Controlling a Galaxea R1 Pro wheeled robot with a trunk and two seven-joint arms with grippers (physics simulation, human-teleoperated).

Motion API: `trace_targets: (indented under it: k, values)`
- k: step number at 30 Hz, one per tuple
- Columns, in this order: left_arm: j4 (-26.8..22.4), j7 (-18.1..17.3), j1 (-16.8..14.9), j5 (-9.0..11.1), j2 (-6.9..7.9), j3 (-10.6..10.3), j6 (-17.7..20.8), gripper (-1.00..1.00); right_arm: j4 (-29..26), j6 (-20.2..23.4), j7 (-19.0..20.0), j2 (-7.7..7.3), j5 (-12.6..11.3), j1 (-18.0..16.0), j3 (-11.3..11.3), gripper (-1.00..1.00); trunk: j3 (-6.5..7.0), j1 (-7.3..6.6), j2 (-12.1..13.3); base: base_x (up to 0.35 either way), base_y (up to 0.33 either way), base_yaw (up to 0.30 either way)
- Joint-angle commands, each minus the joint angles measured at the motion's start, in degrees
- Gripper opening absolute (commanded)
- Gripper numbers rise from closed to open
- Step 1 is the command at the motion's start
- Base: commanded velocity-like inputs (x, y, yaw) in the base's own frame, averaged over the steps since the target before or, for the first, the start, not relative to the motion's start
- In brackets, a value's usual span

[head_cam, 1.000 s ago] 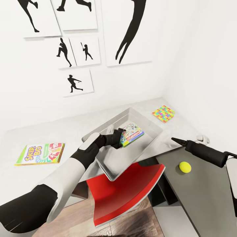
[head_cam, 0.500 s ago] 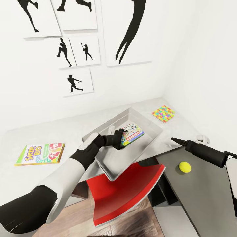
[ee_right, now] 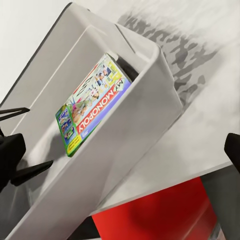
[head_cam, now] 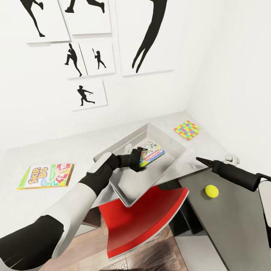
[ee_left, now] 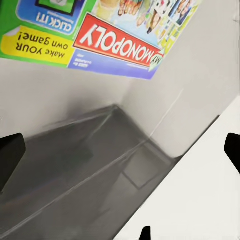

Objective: Put all the toys in the child's room - the three board games (two on the bed and one on the table), the two jigsaw puzzles on the table, and the tennis ball on the table - inside the toy box on the table in the child's room.

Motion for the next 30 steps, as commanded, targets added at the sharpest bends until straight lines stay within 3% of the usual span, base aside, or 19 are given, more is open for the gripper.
trace_targets:
  k: [1, 6, 17, 30]
  values:
    - [-0.70, 0.48, 0.16, 0.44, 0.05, 0.02, 0.03, 1.00, -0.01, 0.24, 0.60, 0.00, 0.51, -0.05, -0.07, 1.00, -0.09, 0.03, -0.10, 0.000, 0.000, 0.000]
    - [-2.35, 0.68, 0.77, 0.61, 0.17, 0.11, 0.09, 1.00, -0.01, 0.24, 0.60, 0.00, 0.51, -0.04, -0.07, 1.00, -0.09, 0.03, -0.10, 0.000, 0.000, 0.000]
    - [-11.05, 0.88, 3.39, 0.48, 1.04, 0.25, 0.25, 1.00, -0.01, 0.24, 0.56, 0.00, 0.57, -0.02, -0.07, 1.00, -0.09, 0.03, -0.10, 0.000, 0.000, 0.000]
    - [-22.87, 0.62, 8.96, -1.10, 4.20, -0.05, 0.44, 1.00, -0.01, 0.24, 0.52, -0.03, 0.58, 0.04, -1.56, 1.00, -0.09, 0.03, -0.10, 0.000, 0.000, 0.000]
